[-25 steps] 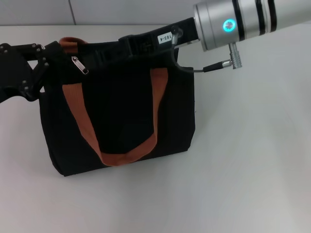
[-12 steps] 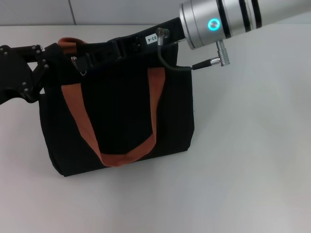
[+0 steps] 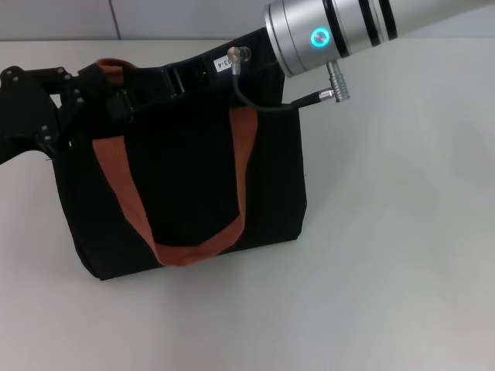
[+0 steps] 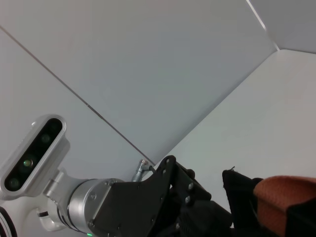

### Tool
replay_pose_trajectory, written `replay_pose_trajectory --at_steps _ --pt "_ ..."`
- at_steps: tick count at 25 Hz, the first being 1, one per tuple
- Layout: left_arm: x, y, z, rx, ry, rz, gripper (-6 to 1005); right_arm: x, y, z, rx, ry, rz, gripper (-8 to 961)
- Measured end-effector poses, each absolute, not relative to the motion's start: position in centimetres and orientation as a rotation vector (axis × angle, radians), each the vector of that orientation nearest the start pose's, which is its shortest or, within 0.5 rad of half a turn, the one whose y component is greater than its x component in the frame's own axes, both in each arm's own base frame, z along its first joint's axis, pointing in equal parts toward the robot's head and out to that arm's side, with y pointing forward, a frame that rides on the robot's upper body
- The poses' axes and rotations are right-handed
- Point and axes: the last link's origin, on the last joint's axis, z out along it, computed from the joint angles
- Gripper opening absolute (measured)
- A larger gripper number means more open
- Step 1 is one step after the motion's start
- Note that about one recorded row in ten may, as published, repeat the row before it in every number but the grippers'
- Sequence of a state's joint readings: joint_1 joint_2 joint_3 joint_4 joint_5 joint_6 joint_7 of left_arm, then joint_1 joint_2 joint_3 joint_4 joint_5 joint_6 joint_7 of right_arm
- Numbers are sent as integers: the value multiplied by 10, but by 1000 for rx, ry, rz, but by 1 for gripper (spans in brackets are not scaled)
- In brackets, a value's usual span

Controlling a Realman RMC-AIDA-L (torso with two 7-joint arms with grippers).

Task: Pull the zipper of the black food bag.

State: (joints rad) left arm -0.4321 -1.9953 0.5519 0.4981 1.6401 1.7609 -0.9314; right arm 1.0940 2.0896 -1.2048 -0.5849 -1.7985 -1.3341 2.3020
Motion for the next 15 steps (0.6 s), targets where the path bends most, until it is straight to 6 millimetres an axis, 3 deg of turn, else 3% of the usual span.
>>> replay_pose_trajectory --at_steps 15 --pt "-267 314 56 -2351 -125 -1100 29 32 399 -77 -3024 1131 497 323"
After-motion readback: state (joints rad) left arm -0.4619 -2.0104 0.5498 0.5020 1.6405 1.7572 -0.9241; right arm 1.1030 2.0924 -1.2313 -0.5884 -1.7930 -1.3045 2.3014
